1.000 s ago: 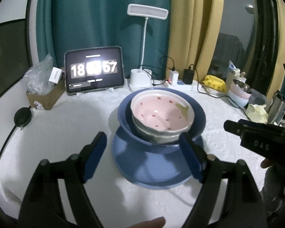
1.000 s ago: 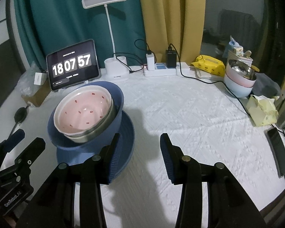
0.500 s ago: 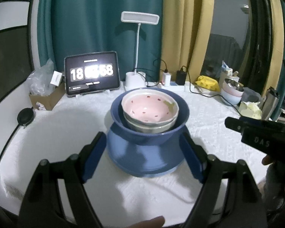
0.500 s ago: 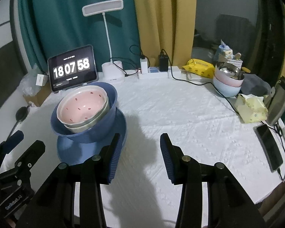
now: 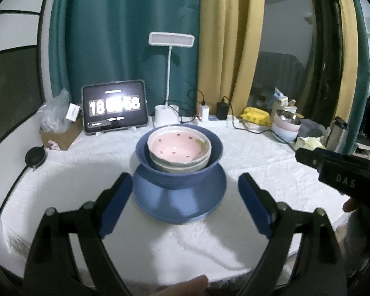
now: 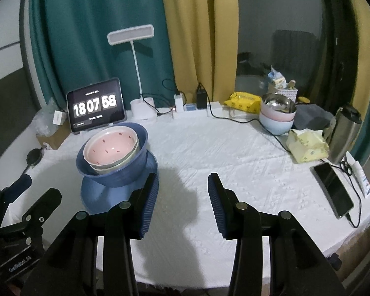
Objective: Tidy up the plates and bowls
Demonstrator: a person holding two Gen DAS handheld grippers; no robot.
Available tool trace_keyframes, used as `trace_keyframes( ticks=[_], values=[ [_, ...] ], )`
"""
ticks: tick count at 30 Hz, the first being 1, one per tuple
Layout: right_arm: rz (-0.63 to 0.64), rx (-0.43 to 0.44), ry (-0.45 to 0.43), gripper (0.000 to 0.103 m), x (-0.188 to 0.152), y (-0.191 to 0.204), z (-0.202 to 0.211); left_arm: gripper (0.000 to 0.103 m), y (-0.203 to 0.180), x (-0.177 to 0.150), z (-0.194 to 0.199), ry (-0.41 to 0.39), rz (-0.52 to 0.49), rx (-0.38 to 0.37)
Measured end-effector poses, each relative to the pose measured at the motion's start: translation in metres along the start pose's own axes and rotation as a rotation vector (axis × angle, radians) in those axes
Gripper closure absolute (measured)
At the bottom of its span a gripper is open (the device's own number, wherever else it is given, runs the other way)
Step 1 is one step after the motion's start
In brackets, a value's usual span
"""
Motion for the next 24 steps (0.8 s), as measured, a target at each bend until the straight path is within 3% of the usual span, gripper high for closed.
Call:
trace_keyframes(
  ticks=[24],
  values=[
    [0.011,-0.006,-0.139,0.058,0.031,-0.001,0.062,0.013,-0.006,0.042,0.051,-0.144,-0.009,0.005]
  ],
)
Point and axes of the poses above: each gripper's, at about its wrist camera, not at the fingertips, and z roughly against the way its jaws point, y to its left, x to its top, the point moved 6 cm from there along -z, roughly the way its jaws point, and after that the axes turned 12 degrees about -y, right-handed, at the moved point
